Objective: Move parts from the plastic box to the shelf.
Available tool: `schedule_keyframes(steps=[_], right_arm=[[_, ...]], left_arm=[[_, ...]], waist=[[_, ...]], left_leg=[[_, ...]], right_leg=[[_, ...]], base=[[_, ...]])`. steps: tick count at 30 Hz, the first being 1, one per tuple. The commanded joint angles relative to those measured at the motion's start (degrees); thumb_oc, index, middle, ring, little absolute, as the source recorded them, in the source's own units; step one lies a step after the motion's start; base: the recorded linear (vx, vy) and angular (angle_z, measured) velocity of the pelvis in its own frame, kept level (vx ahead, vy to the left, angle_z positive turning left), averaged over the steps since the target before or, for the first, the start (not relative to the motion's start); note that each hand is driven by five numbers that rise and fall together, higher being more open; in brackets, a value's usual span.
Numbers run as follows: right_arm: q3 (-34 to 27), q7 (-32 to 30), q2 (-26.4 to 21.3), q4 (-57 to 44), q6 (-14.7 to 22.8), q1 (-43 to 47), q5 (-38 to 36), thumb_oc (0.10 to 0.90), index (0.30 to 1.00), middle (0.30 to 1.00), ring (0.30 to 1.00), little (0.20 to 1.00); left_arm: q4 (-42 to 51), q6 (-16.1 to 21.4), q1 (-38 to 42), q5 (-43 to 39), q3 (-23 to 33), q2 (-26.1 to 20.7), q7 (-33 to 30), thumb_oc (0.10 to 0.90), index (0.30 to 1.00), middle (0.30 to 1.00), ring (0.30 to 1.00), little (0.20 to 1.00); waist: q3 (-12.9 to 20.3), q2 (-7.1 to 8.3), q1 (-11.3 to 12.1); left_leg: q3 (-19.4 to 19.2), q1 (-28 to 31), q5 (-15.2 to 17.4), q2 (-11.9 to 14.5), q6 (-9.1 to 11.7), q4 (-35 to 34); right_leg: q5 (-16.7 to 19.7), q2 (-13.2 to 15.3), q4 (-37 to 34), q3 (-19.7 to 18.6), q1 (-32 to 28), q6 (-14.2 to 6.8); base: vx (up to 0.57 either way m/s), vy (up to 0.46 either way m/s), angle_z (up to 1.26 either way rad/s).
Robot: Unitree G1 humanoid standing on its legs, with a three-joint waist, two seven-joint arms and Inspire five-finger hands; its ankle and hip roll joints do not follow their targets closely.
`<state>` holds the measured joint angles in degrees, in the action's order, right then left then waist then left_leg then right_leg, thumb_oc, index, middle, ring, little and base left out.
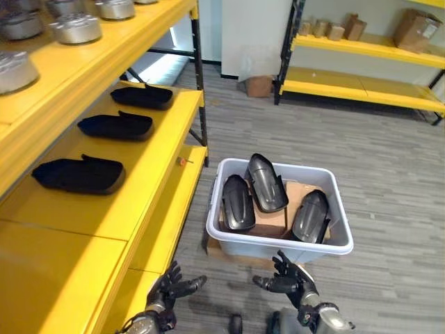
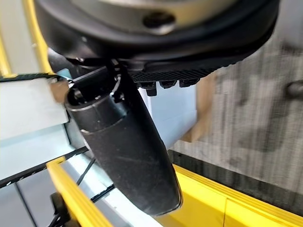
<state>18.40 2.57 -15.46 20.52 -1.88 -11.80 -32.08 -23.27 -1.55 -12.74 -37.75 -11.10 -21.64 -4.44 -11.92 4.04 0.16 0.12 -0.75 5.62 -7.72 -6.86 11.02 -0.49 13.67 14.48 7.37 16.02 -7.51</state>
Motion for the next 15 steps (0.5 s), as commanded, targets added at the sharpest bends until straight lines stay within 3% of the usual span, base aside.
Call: schedule_keyframes(steps=[1,2,5,15], right_arm=[[-1.5,1.3,-2.1,-4.9,4.4,4.1,-0.9,0.900,1.000,1.000,1.000,1.000],[-1.5,1.4,-2.3,-4.7,4.3,4.0,-0.9,0.900,1.000,1.000,1.000,1.000],[-1.1,1.5,-2.6,-4.4,4.3,3.8,-1.2,0.900,1.000,1.000,1.000,1.000],[-1.3,1.5,-3.7,-4.8,4.7,3.3,-2.1,0.900,1.000,1.000,1.000,1.000]], left_arm=[[7.6,3.9,-0.1,0.5,-0.2,0.0,2.1,0.900,1.000,1.000,1.000,1.000],[7.5,3.9,-1.1,0.4,0.0,0.3,2.2,0.900,1.000,1.000,1.000,1.000],[7.1,3.7,-2.6,-0.2,0.4,1.0,2.1,0.900,1.000,1.000,1.000,1.000],[6.8,3.6,-2.7,-0.8,-0.1,1.8,2.2,0.900,1.000,1.000,1.000,1.000]], waist=[[2.0,-1.73,0.0],[3.2,-1.56,0.9],[5.0,-1.41,1.6],[5.8,-2.12,0.8]], left_leg=[[7.4,6.3,-2.0,5.7,4.0,-9.4],[6.6,6.7,-2.0,6.2,4.4,-10.6],[5.9,7.0,-2.7,8.4,5.9,-12.6],[5.5,7.0,-3.9,12.6,9.0,-14.0]], right_leg=[[8.0,-4.3,-5.6,-1.4,-7.9,-0.2],[7.1,-4.2,-9.4,0.8,-10.7,0.2],[6.3,-5.6,-14.4,2.3,-13.9,0.7],[3.5,-8.6,-16.6,2.9,-16.5,2.4]], base=[[0.20,-0.142,0.21],[0.16,-0.117,0.29],[0.14,-0.160,-0.07],[0.03,-0.113,-0.05]])
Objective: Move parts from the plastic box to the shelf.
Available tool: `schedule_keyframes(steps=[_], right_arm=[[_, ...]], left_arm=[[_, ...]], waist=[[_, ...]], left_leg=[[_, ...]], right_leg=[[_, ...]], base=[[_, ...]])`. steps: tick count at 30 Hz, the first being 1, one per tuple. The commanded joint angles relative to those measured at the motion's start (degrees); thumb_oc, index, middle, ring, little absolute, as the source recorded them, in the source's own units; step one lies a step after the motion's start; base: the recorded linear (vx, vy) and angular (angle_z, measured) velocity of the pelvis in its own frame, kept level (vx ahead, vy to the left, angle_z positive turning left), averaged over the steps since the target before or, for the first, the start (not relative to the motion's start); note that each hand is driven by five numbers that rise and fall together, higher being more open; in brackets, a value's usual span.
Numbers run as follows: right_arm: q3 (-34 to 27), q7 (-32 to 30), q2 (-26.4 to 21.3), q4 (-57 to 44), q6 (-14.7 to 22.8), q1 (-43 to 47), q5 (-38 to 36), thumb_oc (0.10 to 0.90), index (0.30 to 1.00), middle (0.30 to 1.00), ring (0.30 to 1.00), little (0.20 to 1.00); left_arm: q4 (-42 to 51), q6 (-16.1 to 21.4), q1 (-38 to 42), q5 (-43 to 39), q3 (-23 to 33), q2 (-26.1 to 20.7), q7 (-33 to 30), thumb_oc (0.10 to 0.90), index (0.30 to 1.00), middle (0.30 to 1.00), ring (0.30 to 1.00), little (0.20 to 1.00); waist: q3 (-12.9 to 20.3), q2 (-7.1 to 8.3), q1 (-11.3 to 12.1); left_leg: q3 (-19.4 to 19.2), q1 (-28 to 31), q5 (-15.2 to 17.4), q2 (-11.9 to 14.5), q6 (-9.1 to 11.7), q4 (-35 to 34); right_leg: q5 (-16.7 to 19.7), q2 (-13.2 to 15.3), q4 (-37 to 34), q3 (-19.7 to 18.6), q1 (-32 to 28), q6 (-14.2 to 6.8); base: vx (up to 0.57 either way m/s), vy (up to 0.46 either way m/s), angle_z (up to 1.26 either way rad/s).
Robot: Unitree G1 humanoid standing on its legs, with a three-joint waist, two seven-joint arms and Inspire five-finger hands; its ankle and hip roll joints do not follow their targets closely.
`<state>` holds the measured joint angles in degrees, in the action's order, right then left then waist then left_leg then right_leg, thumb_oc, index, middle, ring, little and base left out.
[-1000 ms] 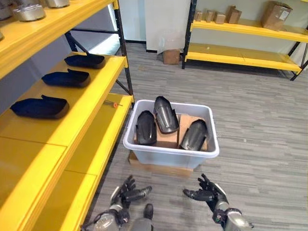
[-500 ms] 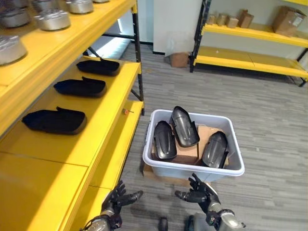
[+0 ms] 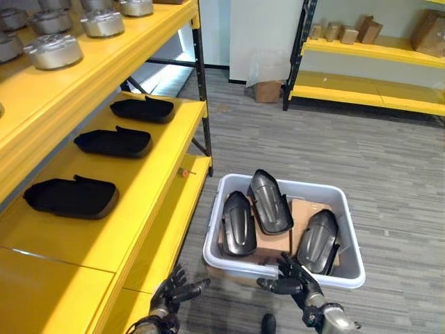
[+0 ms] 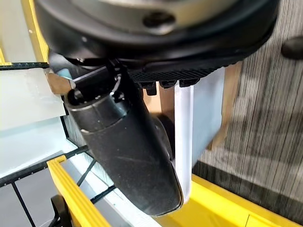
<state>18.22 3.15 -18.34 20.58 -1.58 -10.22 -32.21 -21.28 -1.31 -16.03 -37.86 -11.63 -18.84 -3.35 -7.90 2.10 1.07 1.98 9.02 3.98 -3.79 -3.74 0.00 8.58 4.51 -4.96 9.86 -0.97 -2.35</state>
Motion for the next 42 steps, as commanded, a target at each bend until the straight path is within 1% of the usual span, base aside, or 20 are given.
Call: schedule_keyframes(steps=[1,3,5,6,7,8,10,11,13,14,15,16,17,18,19,21,29,35,37,42], right_arm=[[-1.1,0.9,-1.0,-4.9,4.5,1.9,-1.8,0.900,1.000,1.000,1.000,1.000],[-1.2,0.9,-1.2,-4.9,4.7,2.1,-2.0,0.900,1.000,1.000,1.000,1.000],[-1.1,0.6,-1.7,-5.0,5.2,2.8,-2.4,0.900,1.000,1.000,1.000,1.000],[-0.8,0.9,-2.2,-5.9,5.5,3.1,-2.7,0.900,1.000,1.000,1.000,1.000],[-0.9,0.9,-2.2,-6.0,5.5,3.1,-2.7,0.900,1.000,1.000,1.000,1.000],[-0.8,1.0,-2.5,-6.2,5.6,3.0,-2.6,0.900,1.000,1.000,1.000,1.000],[-1.0,0.8,-3.2,-7.2,5.8,3.3,-2.1,0.900,1.000,1.000,1.000,1.000],[-1.4,0.4,-3.5,-7.9,6.1,3.9,-2.1,0.900,1.000,1.000,1.000,1.000],[-1.8,0.4,-3.7,-9.9,6.7,4.5,-2.6,0.900,1.000,1.000,1.000,1.000],[-2.0,0.0,-3.9,-11.3,7.1,4.7,-2.3,0.900,1.000,1.000,1.000,1.000],[-2.0,0.0,-4.0,-11.4,7.1,4.7,-2.3,0.900,1.000,1.000,1.000,1.000],[-2.3,-0.4,-4.1,-12.1,7.6,5.1,-2.1,0.900,1.000,1.000,1.000,1.000],[-3.0,-1.0,-4.4,-14.3,8.7,5.9,-1.5,0.900,1.000,1.000,1.000,1.000],[-3.2,-1.3,-4.5,-14.7,9.1,6.1,-1.0,0.900,1.000,1.000,1.000,1.000],[-3.3,-1.2,-4.5,-15.9,9.0,6.2,-0.5,0.900,1.000,1.000,1.000,1.000],[-3.7,-0.9,-4.3,-19.3,9.7,5.6,0.2,0.900,1.000,1.000,1.000,1.000],[-6.9,-0.3,-5.7,-32.7,12.3,4.9,1.1,0.900,1.000,1.000,1.000,1.000],[-8.8,-1.4,-6.8,-36.7,13.8,5.6,2.0,0.900,1.000,1.000,1.000,1.000],[-11.1,-3.5,-8.7,-40.2,15.2,7.7,6.0,0.900,1.000,1.000,1.000,1.000],[-13.4,-8.5,-10.6,-40.2,16.5,13.7,11.7,0.900,1.000,1.000,1.000,1.000]], left_arm=[[4.8,3.4,0.8,-0.7,0.4,-1.0,1.1,0.900,1.000,1.000,1.000,1.000],[4.8,3.5,1.2,-0.7,0.3,-0.9,1.0,0.900,1.000,1.000,1.000,1.000],[4.7,3.7,2.1,-1.1,0.1,-0.5,0.8,0.900,1.000,1.000,1.000,1.000],[4.9,4.0,2.5,-1.2,0.1,-0.1,0.9,0.900,1.000,1.000,1.000,1.000],[4.9,4.0,2.5,-1.2,0.1,-0.1,0.9,0.900,1.000,1.000,1.000,1.000],[4.9,4.0,2.4,-1.2,0.1,0.0,1.0,0.900,1.000,1.000,1.000,1.000],[4.8,4.1,2.5,-1.2,0.0,0.2,0.9,0.900,1.000,1.000,1.000,1.000],[4.8,4.0,2.6,-1.5,0.1,0.4,0.6,0.900,1.000,1.000,1.000,1.000],[5.0,3.9,2.2,-1.5,0.4,0.6,0.6,0.900,1.000,1.000,1.000,1.000],[5.4,3.8,1.8,-1.5,0.4,0.4,0.5,0.900,1.000,1.000,1.000,1.000],[5.5,3.8,1.7,-1.5,0.4,0.4,0.5,0.900,1.000,1.000,1.000,1.000],[5.2,3.8,1.6,-1.3,0.4,0.4,0.4,0.900,1.000,1.000,1.000,1.000],[5.2,4.1,1.5,-0.7,0.6,0.5,0.4,0.900,1.000,1.000,1.000,1.000],[5.1,4.2,1.5,-0.8,0.4,0.8,0.2,0.900,1.000,1.000,1.000,1.000],[5.0,4.3,1.2,-1.0,0.8,1.1,0.5,0.900,1.000,1.000,1.000,1.000],[5.0,4.5,0.7,-1.1,0.6,1.6,0.9,0.900,1.000,1.000,1.000,1.000],[6.9,4.4,-1.1,-0.8,-0.1,-0.7,2.4,0.900,1.000,1.000,1.000,1.000],[7.2,4.4,-1.7,-1.3,-0.1,-1.8,2.4,0.900,1.000,1.000,1.000,1.000],[7.9,4.6,-1.8,-2.0,0.1,-2.6,2.2,0.900,1.000,1.000,1.000,1.000],[8.3,4.9,0.3,-2.5,-1.0,-3.6,1.6,0.900,1.000,1.000,1.000,1.000]], waist=[[1.8,-0.26,-0.2],[1.6,-0.28,-0.2],[0.5,-0.19,-0.5],[-0.6,0.17,-0.3],[-0.6,0.09,-0.4],[-1.1,0.23,-0.2],[-2.3,0.60,0.5],[-2.6,0.63,0.8],[-2.4,0.62,0.7],[-2.2,0.72,1.0],[-2.2,0.75,1.2],[-2.1,0.50,1.5],[-2.2,-0.56,1.9],[-2.3,-0.86,1.8],[-2.0,-1.24,1.8],[-1.1,-2.00,1.7],[-1.1,-1.61,0.9],[-1.6,-1.03,0.5],[-2.4,-0.53,0.2],[-4.9,-0.13,0.3]], left_leg=[[3.6,-3.1,-2.4,9.1,6.2,-2.4],[3.7,-3.7,-2.5,9.3,6.5,-1.0],[3.6,-6.8,-3.4,9.9,8.0,5.8],[4.2,-9.9,-5.3,9.4,8.8,13.6],[4.4,-10.2,-5.0,9.4,8.8,14.1],[4.8,-11.2,-5.8,8.9,8.9,16.7],[7.7,-14.1,-7.0,6.3,8.3,22.9],[8.4,-15.4,-7.4,5.6,7.9,22.8],[7.3,-16.4,-6.1,6.9,7.6,17.5],[6.9,-16.5,-5.8,8.3,7.6,13.6],[6.7,-16.1,-5.9,8.4,7.6,13.2],[6.8,-16.4,-7.1,10.1,7.8,8.9],[7.1,-16.8,-10.4,12.3,8.4,3.7],[6.0,-17.5,-11.5,13.0,8.7,3.7],[5.8,-16.6,-10.7,13.1,8.6,2.8],[3.8,-14.1,-11.1,13.7,8.8,-0.8],[-0.7,-10.9,-8.0,11.3,7.0,-1.3],[-1.6,-12.1,-6.6,10.4,6.2,-0.1],[-1.9,-13.8,-6.2,10.1,5.8,0.7],[-1.0,-18.4,-6.0,9.7,5.6,2.9]], right_leg=[[-5.8,0.3,3.0,0.3,0.4,-2.4],[-6.2,0.1,3.2,0.2,0.3,-2.2],[-7.0,-0.7,3.4,-0.1,-0.1,-1.1],[-7.5,-1.2,3.2,-0.4,-1.1,0.0],[-7.5,-1.3,3.1,-0.3,-1.1,0.0],[-7.7,-1.4,3.0,-0.3,-1.6,0.4],[-7.9,-1.4,2.8,-1.0,-2.4,1.0],[-8.0,-1.2,2.7,-1.0,-2.5,1.0],[-8.1,-0.8,2.3,-1.1,-2.7,0.4],[-8.3,-0.6,2.0,-1.4,-2.9,0.0],[-8.4,-0.6,2.0,-1.6,-3.1,0.0],[-8.7,-0.6,2.0,-1.9,-3.3,-0.4],[-9.4,-0.8,1.9,-3.0,-4.0,-0.8],[-9.7,-0.4,1.9,-3.0,-4.4,-1.1],[-10.2,-0.4,1.9,-3.5,-4.5,-1.2],[-10.1,0.1,1.9,-3.7,-5.0,-1.5],[-9.6,4.1,2.9,-5.0,-4.7,-3.7],[-9.4,5.3,3.2,-5.5,-3.3,-4.6],[-9.1,5.8,3.5,-5.7,-1.5,-5.0],[-8.8,6.2,4.9,-5.5,2.6,-5.0]], base=[[0.00,-0.098,0.02],[-0.02,-0.086,0.09],[-0.05,-0.149,0.05],[-0.05,-0.127,0.11],[-0.03,-0.114,0.17],[-0.01,-0.055,0.19],[0.00,-0.060,0.09],[0.02,-0.006,-0.07],[0.10,0.054,-0.22],[0.11,0.055,-0.26],[0.12,0.078,-0.34],[0.15,0.131,-0.65],[0.17,0.193,-0.44],[0.14,0.180,-0.19],[0.12,0.161,0.10],[0.15,0.173,-0.37],[0.10,0.146,-0.31],[0.02,0.065,0.00],[-0.02,0.054,-0.02],[-0.09,0.007,-0.05]])
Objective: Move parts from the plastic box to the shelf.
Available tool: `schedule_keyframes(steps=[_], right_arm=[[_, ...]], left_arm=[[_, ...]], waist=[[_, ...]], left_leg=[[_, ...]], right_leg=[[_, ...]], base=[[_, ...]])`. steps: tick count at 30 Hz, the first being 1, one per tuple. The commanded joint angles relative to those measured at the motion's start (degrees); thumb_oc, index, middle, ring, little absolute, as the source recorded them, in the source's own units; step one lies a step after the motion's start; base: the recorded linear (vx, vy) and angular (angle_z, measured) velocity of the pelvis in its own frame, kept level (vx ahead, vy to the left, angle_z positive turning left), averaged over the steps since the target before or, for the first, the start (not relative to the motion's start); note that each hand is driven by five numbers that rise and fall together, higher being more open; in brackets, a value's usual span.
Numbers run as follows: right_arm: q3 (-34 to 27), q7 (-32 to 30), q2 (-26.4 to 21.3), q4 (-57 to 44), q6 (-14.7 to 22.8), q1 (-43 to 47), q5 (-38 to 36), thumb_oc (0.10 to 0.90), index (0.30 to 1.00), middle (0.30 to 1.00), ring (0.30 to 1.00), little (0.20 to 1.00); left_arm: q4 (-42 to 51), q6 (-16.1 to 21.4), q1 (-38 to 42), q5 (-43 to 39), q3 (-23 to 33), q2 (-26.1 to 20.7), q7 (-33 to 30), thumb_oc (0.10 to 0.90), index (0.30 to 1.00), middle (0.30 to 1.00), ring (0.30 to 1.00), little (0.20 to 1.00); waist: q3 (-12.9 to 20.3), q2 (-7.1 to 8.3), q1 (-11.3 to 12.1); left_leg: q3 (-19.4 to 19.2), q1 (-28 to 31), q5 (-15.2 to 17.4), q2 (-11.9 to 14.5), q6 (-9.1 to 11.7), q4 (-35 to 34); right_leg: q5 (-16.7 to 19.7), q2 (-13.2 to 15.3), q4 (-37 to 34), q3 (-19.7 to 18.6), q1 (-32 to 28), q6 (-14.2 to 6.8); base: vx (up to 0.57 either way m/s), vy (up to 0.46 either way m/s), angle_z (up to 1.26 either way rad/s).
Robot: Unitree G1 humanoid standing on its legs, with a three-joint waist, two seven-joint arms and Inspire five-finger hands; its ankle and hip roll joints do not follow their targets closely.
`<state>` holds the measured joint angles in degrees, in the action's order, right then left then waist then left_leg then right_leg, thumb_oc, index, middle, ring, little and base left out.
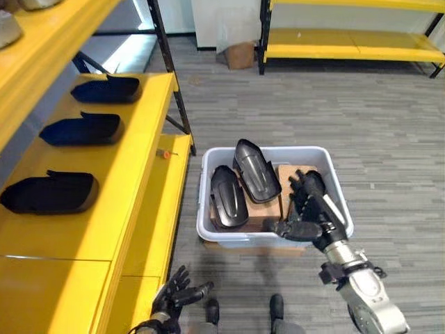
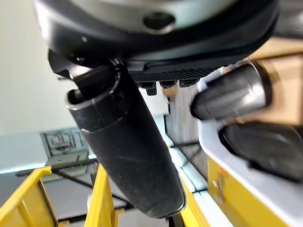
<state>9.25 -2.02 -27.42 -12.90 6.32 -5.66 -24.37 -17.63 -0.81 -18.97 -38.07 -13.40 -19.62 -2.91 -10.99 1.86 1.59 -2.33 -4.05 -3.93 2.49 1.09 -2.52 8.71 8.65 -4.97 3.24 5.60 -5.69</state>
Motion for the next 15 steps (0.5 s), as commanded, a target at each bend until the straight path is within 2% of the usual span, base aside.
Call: schedule_keyframes(steps=[1,2,5,11,12,14,15], right_arm=[[-4.7,-4.5,-1.8,-6.5,8.7,10.5,5.3,0.900,1.000,1.000,1.000,1.000],[-4.7,-4.6,-1.8,-6.5,8.7,10.7,5.4,0.900,1.000,1.000,1.000,1.000],[-5.3,-10.8,-4.6,-3.4,7.9,17.9,15.9,0.900,1.000,1.000,1.000,1.000],[-1.3,-18.7,-6.8,5.2,4.4,31.3,28.3,0.900,1.000,1.000,1.000,1.000],[-1.2,-18.7,-6.8,5.3,4.4,31.3,28.3,0.900,1.000,1.000,1.000,1.000],[1.8,-21.3,-10.0,10.2,0.7,39.0,37.5,0.900,1.000,1.000,1.000,1.000],[2.0,-21.4,-10.0,10.4,0.7,39.4,37.6,0.900,1.000,1.000,1.000,1.000]], left_arm=[[4.7,4.6,3.6,-2.5,0.5,-2.8,0.8,0.900,1.000,1.000,1.000,1.000],[4.7,4.6,3.7,-2.5,0.6,-2.8,0.8,0.900,1.000,1.000,1.000,1.000],[5.8,5.2,5.1,-2.9,-0.3,-3.5,0.1,0.900,1.000,1.000,1.000,1.000],[6.4,6.3,9.2,-2.8,-2.2,-3.9,-2.1,0.900,1.000,1.000,1.000,1.000],[6.4,6.3,9.2,-2.8,-2.2,-3.9,-2.1,0.900,1.000,1.000,1.000,1.000],[7.2,7.3,12.1,-2.4,-2.7,-4.3,-3.5,0.900,1.000,1.000,1.000,1.000],[7.1,7.3,12.2,-2.4,-2.7,-4.3,-3.5,0.900,1.000,1.000,1.000,1.000]], waist=[[-2.5,0.11,-0.2],[-2.5,0.10,-0.2],[-5.5,-0.35,0.3],[-10.5,-1.44,1.7],[-10.4,-1.45,1.7],[-13.2,-1.73,2.6],[-13.3,-1.76,2.5]], left_leg=[[3.4,-6.4,1.8,3.4,0.8,5.9],[3.4,-6.6,1.9,3.4,0.8,6.0],[4.0,-10.7,1.6,3.3,0.8,7.6],[4.2,-16.7,1.4,2.9,0.8,10.4],[4.2,-16.8,1.4,2.9,0.8,10.5],[4.3,-20.5,1.2,2.7,0.8,12.0],[4.3,-20.7,1.2,2.8,0.8,12.2]], right_leg=[[-8.8,2.1,5.2,1.2,-3.1,-1.6],[-8.8,2.1,5.3,1.2,-3.0,-1.6],[-8.4,2.5,6.9,1.2,1.3,-1.4],[-8.1,2.6,10.0,0.5,8.0,-1.1],[-8.1,2.6,10.0,0.5,8.1,-1.1],[-7.8,2.4,11.9,-0.1,11.9,-0.9],[-7.8,2.3,12.0,-0.1,12.1,-0.9]], base=[[-0.08,0.002,-0.03],[-0.14,0.002,0.00],[-0.15,0.011,0.04],[-0.15,0.016,0.02],[-0.15,0.011,-0.04],[-0.17,0.006,-0.04],[-0.07,-0.004,-0.02]])
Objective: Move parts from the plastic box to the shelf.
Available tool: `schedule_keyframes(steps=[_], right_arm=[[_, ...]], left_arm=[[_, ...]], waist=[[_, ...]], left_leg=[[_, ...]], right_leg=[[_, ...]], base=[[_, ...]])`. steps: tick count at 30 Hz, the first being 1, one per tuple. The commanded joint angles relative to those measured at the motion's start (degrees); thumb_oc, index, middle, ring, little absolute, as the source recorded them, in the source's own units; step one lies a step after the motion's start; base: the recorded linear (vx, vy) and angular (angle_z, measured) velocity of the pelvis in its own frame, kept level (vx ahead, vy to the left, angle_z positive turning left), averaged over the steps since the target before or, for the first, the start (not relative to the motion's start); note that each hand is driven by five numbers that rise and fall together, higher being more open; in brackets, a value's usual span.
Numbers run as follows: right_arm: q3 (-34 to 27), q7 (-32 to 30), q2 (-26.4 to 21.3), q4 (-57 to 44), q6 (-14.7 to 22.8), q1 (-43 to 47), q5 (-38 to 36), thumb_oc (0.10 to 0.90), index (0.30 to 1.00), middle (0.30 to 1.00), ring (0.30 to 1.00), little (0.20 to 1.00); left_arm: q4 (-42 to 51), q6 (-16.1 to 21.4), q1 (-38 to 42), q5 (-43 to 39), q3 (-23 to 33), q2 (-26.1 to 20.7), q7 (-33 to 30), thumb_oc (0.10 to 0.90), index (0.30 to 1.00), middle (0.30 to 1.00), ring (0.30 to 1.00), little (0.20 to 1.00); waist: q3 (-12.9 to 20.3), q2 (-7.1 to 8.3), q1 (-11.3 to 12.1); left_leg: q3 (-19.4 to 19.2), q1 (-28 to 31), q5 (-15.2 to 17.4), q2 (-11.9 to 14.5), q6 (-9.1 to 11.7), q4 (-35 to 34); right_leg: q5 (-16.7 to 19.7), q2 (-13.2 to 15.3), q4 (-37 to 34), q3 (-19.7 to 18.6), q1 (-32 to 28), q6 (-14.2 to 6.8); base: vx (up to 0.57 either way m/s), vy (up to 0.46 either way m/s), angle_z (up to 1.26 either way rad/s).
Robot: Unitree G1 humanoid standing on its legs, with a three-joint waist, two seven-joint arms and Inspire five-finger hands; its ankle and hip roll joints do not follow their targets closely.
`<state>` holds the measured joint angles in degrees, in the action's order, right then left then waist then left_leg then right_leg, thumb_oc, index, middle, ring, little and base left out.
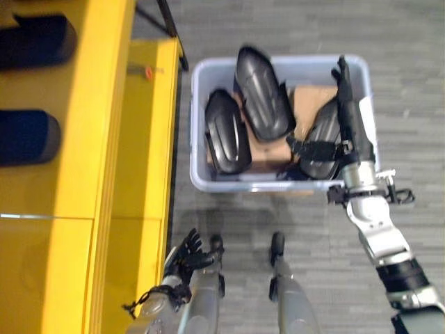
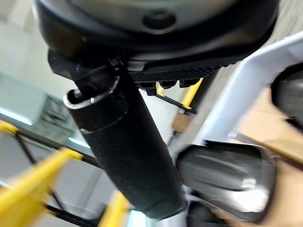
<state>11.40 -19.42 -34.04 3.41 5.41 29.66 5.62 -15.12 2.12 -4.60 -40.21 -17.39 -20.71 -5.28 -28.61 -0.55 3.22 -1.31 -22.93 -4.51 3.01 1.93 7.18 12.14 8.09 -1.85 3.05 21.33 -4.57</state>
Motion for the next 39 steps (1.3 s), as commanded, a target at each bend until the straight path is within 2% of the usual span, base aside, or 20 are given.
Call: schedule_keyframes(steps=[1,4,6,7,10,13,19,27,39], right_arm=[[-0.1,-4.0,-3.4,-5.8,1.7,4.1,7.6,0.900,1.000,1.000,1.000,1.000],[3.8,-4.3,-7.6,-2.0,-1.5,10.6,15.9,0.900,1.000,1.000,1.000,1.000],[5.4,-3.6,-9.1,-1.0,-2.5,12.9,17.9,0.900,1.000,1.000,1.000,1.000],[7.7,-2.4,-11.7,1.0,-3.1,16.0,20.6,0.900,1.000,1.000,1.000,1.000],[10.8,-1.2,-13.4,3.6,-4.0,19.9,22.6,0.900,1.000,1.000,1.000,1.000],[14.5,-0.7,-15.8,5.7,-4.9,23.3,26.6,0.900,1.000,1.000,1.000,1.000],[19.2,-0.9,-19.1,8.1,-7.2,30.0,34.7,0.900,1.000,1.000,1.000,1.000],[21.1,-1.5,-19.4,10.9,-8.8,34.0,35.3,0.900,1.000,1.000,1.000,1.000],[21.1,-3.1,-19.5,15.5,-10.0,36.7,31.0,0.900,1.000,1.000,1.000,1.000]], left_arm=[[4.6,4.4,-2.1,-0.3,1.4,-3.1,-1.1,0.900,1.000,1.000,1.000,1.000],[5.0,5.0,0.4,0.5,0.9,-3.3,-2.0,0.900,1.000,1.000,1.000,1.000],[5.2,5.3,1.3,0.7,1.2,-3.1,-2.5,0.900,1.000,1.000,1.000,1.000],[5.1,5.8,2.3,1.4,1.6,-3.1,-2.8,0.900,1.000,1.000,1.000,1.000],[5.2,6.2,3.0,1.7,2.2,-3.1,-3.4,0.900,1.000,1.000,1.000,1.000],[5.1,6.5,3.6,1.9,2.5,-3.1,-3.8,0.900,1.000,1.000,1.000,1.000],[5.6,7.3,5.1,2.3,2.7,-3.5,-4.8,0.900,1.000,1.000,1.000,1.000],[6.6,7.8,6.3,2.1,2.2,-3.4,-5.4,0.900,1.000,1.000,1.000,1.000],[7.4,8.4,6.7,1.6,2.2,-3.1,-6.7,0.900,1.000,1.000,1.000,1.000]], waist=[[4.4,0.64,0.9],[2.3,0.91,1.6],[1.3,1.12,1.8],[0.1,1.25,2.2],[-1.0,1.62,2.7],[-1.2,1.79,3.2],[-1.2,2.23,3.7],[-1.2,2.16,4.2],[-1.2,1.50,4.6]], left_leg=[[3.2,-1.9,1.8,2.3,0.0,2.5],[3.5,-4.6,1.7,1.9,0.2,3.6],[3.6,-5.9,1.6,1.7,0.3,4.0],[3.8,-7.9,1.8,1.3,0.7,5.5],[3.8,-10.0,2.3,1.3,0.8,7.1],[4.0,-12.3,3.5,1.0,0.7,9.1],[4.3,-15.5,3.6,0.7,0.6,10.3],[4.7,-17.5,4.4,0.0,0.4,11.6],[5.1,-23.0,6.7,-0.9,0.1,17.2]], right_leg=[[-11.3,2.9,8.9,0.0,-3.5,-2.0],[-11.4,2.6,10.2,0.2,-1.2,-2.0],[-11.4,2.4,10.8,0.4,0.0,-1.9],[-11.8,2.3,12.2,0.8,1.7,-1.8],[-12.1,2.1,14.0,0.7,4.0,-1.6],[-13.1,1.9,15.8,0.7,6.4,-1.4],[-13.1,2.0,17.0,1.4,9.4,-1.2],[-14.0,2.3,18.8,1.8,11.6,-0.9],[-16.1,2.6,24.2,1.5,16.8,-0.5]], base=[[-0.03,-0.009,0.01],[-0.08,-0.019,-0.01],[-0.08,-0.033,0.04],[-0.05,-0.035,0.05],[-0.04,-0.023,0.12],[-0.02,-0.014,0.02],[0.00,-0.014,0.03],[0.00,-0.003,0.02],[0.00,0.000,0.01]])
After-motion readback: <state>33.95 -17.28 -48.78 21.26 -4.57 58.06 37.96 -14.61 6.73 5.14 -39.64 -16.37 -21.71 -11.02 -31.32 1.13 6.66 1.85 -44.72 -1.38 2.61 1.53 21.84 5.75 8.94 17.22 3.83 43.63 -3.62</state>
